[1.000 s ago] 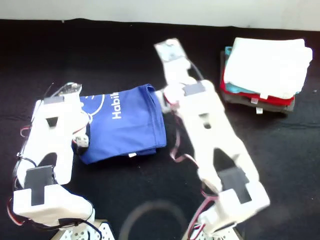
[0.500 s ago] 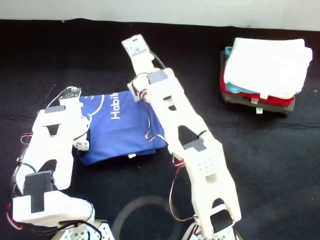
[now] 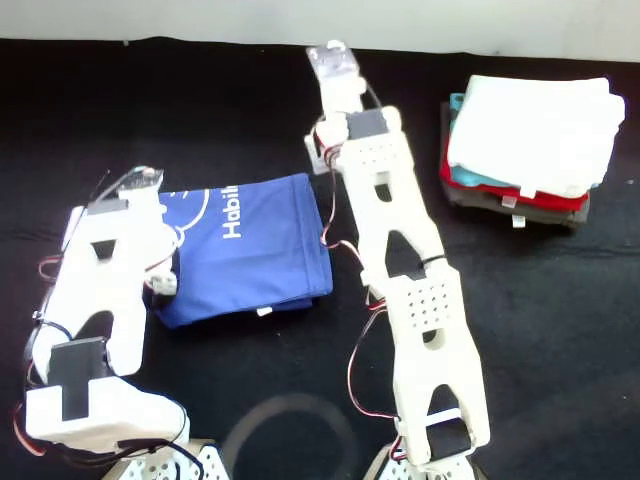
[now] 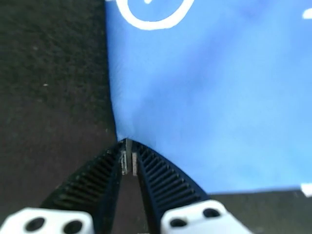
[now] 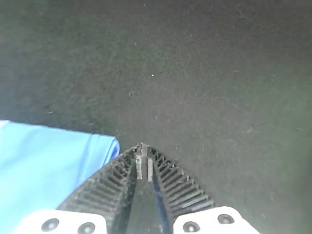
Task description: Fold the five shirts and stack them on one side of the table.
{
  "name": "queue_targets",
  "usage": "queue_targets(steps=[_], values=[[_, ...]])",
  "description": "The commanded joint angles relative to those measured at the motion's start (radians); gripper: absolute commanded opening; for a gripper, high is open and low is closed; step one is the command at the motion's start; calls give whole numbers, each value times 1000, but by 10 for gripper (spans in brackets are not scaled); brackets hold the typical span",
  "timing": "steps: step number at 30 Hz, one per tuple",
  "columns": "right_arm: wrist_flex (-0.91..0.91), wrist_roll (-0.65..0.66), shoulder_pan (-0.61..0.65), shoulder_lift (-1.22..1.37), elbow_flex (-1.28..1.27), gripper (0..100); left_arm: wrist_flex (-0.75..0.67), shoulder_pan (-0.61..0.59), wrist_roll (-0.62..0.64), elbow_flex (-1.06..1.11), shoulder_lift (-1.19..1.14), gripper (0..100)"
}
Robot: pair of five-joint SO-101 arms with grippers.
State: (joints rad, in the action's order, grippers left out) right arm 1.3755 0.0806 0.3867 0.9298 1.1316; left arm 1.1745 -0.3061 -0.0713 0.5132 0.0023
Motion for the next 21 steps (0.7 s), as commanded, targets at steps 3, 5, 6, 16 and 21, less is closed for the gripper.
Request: queue_targets(steps=[3,5,6,16,21], values=[[285,-11,16,-8,200,129,175,-41,9,-214,22,24],[360,-40,30,-7,226,196,196,-70,9,-255,22,56],[387,-68,35,-7,232,222,198,-85,9,-268,22,75],[389,-514,245,-13,90,320,192,-153,6,-191,21,131],[383,-559,298,-5,21,329,127,-189,5,-150,21,131]])
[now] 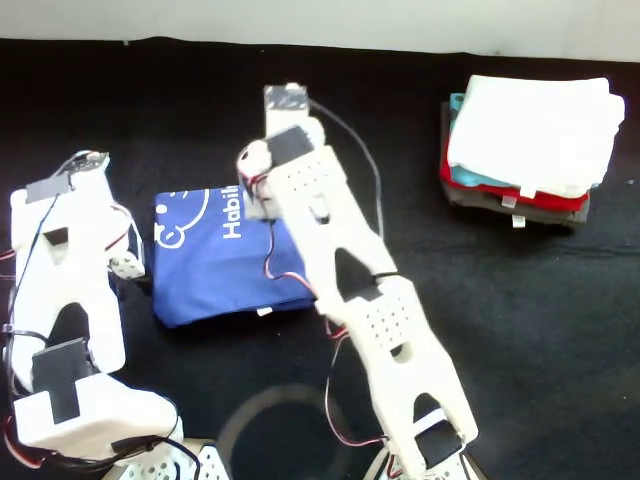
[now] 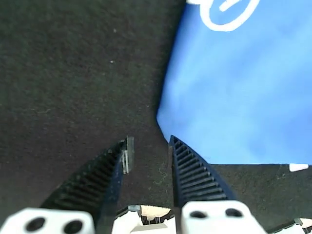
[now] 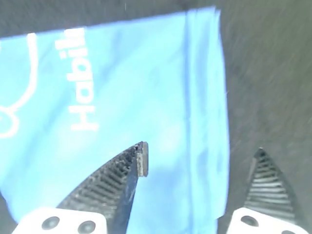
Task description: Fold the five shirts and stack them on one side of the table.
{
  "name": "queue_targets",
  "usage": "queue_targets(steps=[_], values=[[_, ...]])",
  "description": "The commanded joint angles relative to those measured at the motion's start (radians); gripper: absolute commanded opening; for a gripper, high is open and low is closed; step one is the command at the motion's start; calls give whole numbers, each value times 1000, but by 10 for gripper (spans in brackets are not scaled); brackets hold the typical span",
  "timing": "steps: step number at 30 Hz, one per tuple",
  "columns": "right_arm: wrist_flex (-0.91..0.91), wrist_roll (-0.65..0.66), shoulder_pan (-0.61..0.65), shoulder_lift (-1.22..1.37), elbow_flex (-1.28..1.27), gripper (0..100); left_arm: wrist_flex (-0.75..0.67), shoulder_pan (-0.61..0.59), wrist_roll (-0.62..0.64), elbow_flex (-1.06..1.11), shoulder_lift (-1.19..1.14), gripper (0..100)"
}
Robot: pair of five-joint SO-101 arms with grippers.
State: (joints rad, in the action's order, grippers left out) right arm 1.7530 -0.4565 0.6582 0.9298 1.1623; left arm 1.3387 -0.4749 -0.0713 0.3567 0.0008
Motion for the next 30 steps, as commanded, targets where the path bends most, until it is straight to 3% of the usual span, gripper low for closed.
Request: queue_targets(steps=[1,17,19,21,24,30], values=[[2,-23,28,-4,-10,329,-51,-28,5,15,22,131],[-30,-23,19,237,19,326,-75,-39,5,38,22,131],[4,-17,19,246,25,272,-75,-44,5,38,22,131],[7,20,15,254,19,151,-75,-58,5,38,22,131],[7,230,10,266,22,15,-75,-90,5,31,22,131],[12,296,-62,265,25,6,-77,-130,2,38,15,131]])
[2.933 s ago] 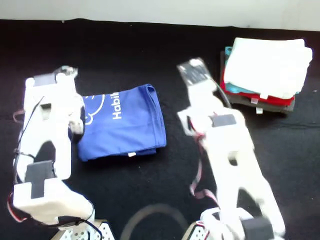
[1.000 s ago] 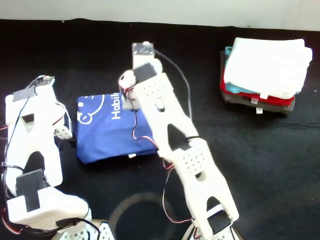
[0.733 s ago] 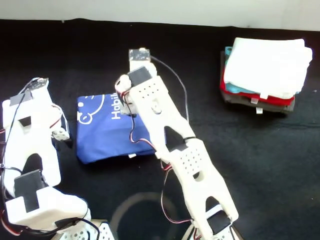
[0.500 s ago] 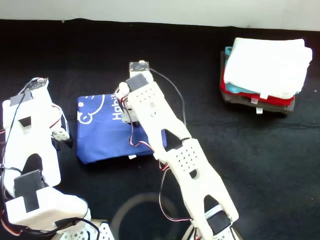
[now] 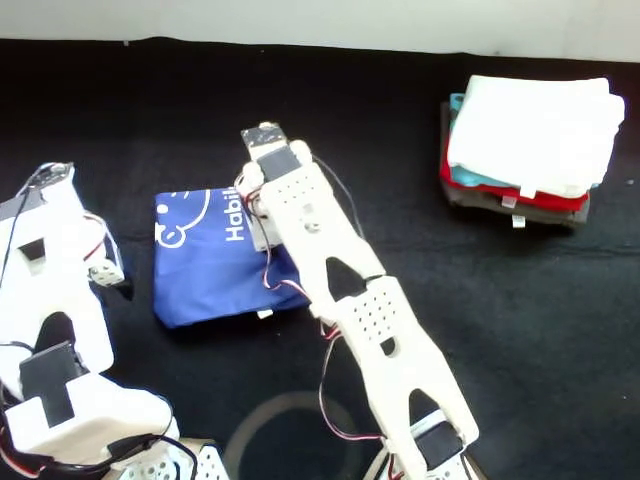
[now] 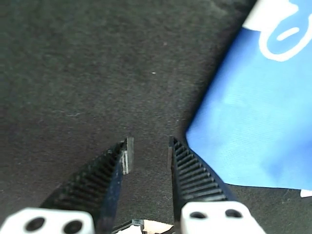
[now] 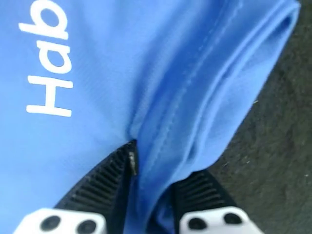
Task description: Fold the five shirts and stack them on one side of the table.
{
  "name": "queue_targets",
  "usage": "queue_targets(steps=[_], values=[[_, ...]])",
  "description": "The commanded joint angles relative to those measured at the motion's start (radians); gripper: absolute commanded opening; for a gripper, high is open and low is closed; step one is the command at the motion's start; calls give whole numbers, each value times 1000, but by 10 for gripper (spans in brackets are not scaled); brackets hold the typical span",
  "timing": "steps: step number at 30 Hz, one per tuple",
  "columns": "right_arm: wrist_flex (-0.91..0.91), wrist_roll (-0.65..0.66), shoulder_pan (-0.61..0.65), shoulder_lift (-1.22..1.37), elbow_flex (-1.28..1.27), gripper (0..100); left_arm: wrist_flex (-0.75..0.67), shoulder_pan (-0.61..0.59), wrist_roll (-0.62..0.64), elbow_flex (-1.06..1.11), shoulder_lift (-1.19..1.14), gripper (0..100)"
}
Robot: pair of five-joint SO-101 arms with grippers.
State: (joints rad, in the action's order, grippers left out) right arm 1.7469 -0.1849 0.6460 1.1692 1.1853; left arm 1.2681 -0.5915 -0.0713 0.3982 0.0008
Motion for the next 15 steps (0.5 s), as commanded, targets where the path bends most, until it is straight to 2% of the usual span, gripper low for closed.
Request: queue_targets(steps=[1,9,15], values=[[18,28,-71,21,5,6,-6,-15,2,-1,12,131],[18,123,-278,-255,7,6,-81,-7,2,81,13,131],[12,273,-397,-467,16,6,-152,-5,2,133,12,131]])
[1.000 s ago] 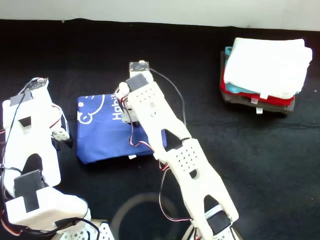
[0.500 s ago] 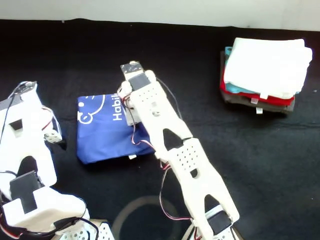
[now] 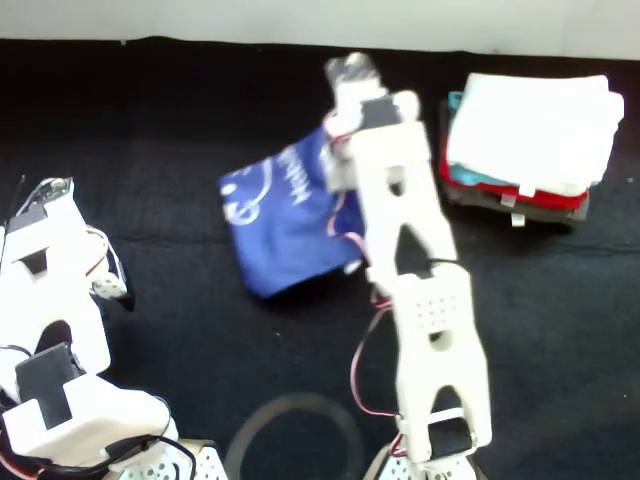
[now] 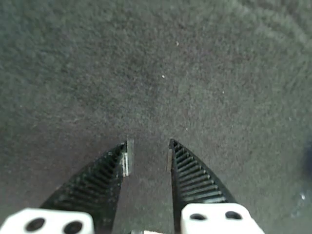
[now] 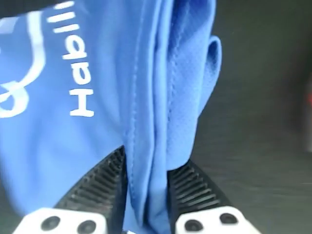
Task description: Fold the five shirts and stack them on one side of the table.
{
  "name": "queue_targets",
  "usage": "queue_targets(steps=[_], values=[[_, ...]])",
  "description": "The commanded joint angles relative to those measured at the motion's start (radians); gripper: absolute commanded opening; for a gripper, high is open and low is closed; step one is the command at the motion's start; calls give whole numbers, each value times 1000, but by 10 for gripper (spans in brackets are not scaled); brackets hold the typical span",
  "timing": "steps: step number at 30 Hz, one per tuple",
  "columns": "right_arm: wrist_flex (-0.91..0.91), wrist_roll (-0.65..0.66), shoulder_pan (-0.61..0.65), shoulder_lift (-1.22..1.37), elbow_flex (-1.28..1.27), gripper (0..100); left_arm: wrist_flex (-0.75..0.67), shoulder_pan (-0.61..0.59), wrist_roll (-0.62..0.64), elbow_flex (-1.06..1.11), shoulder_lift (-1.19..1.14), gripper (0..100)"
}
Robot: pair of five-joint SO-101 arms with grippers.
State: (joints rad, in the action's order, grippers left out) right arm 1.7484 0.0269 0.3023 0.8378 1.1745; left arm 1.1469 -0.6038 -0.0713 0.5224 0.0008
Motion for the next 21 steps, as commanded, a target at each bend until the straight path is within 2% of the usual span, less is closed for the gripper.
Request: queue_targets(steps=[1,12,21], values=[[10,80,-71,-145,28,6,-38,7,2,18,12,131],[-122,207,-282,-326,30,6,-198,7,2,174,12,131],[-196,258,-329,-410,25,5,-219,7,2,197,13,131]])
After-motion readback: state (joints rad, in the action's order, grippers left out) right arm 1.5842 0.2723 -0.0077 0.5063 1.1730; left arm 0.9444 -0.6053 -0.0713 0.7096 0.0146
